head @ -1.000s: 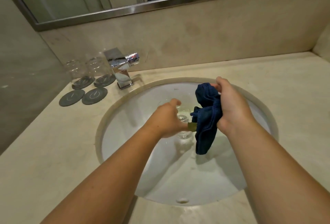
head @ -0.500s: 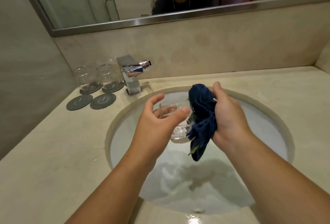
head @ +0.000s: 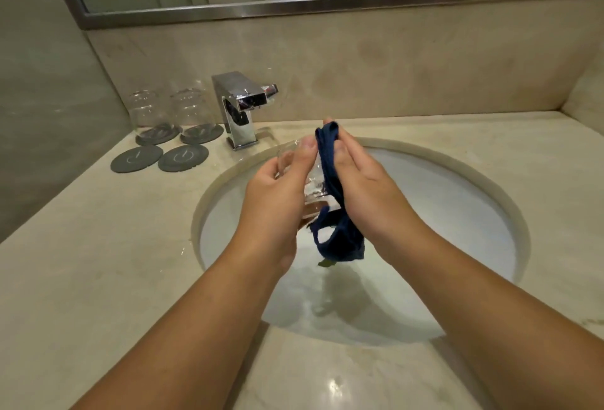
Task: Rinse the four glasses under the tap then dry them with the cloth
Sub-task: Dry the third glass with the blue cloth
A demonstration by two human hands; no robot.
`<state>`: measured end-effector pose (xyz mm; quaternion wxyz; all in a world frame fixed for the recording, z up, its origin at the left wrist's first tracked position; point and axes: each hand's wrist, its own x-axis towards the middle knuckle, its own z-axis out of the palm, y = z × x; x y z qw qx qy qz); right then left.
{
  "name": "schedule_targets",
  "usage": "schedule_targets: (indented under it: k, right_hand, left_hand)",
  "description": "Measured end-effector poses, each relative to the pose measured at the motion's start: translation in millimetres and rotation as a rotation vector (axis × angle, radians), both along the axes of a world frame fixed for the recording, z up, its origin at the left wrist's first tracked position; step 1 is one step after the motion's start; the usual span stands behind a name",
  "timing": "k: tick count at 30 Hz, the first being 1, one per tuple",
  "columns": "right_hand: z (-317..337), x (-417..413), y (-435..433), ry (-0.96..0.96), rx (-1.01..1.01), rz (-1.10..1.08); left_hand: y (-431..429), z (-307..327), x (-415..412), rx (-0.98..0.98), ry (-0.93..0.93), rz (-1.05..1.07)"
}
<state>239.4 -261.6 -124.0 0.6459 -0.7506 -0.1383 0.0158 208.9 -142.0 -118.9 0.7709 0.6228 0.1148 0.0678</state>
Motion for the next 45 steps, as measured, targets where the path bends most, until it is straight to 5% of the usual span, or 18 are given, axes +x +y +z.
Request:
schedule_targets:
  k: [9,13,18,22,40,45]
  right_hand:
    - [-5.9,7.1,-6.2,0.324,0.246,-0.057]
    - [-1.5,7.7,-12.6,0.310,0.111,-0.144]
    - [9.7,15.2,-35.7,0.306,0.107,-0.289]
    - [12.2,22.2,-48.8,0.364,0.187,-0.342]
    - [9.4,23.0,-45.0,0.275,0.170,-0.272]
    - [16.8,19.9,-44.1,0.186,0.288,-0.290]
  left_hand:
    - [8.6,-6.2,7.5,0.102,0.093,-0.324]
    - [15.0,-8.6,9.4,0.183,0.122,-0.329]
    - [32.1,3.2,3.4,0.843,0.108,-0.151]
    - [48.2,7.8,-2.3,1.076,0.140,-0.249]
    - [52.0,13.7,-9.2,1.072,0.196,-0.379]
    - [46.2,12.6,-6.9,0.963,0.129,-0.269]
